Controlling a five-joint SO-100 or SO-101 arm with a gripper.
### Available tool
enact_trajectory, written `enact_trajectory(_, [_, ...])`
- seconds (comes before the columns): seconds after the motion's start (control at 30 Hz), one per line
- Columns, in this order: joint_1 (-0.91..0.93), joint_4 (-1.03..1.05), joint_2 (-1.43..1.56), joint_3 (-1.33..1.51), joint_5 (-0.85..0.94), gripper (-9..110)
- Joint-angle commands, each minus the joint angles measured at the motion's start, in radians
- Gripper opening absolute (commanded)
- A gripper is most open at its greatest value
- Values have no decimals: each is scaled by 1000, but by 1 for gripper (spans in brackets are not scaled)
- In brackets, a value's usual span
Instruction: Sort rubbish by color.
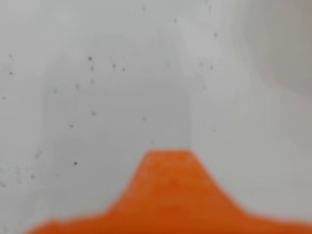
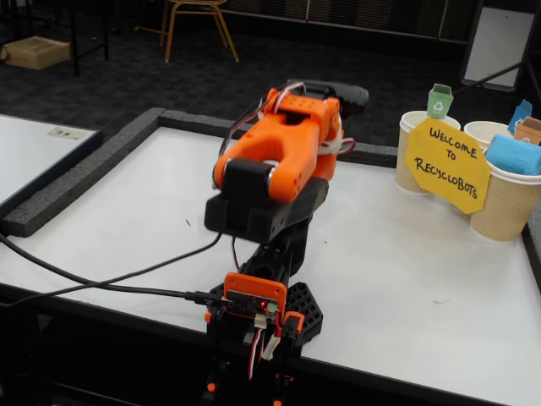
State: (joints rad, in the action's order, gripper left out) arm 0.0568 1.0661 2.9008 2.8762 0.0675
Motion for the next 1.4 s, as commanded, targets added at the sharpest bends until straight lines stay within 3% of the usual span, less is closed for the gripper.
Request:
enact_trajectory(0.0, [-5,-43,103,20,-20,2])
enact_trajectory(0.47, [-35,86,387,155,-20,1])
enact_trajectory(1.37, [-57,143,385,141,-14,0])
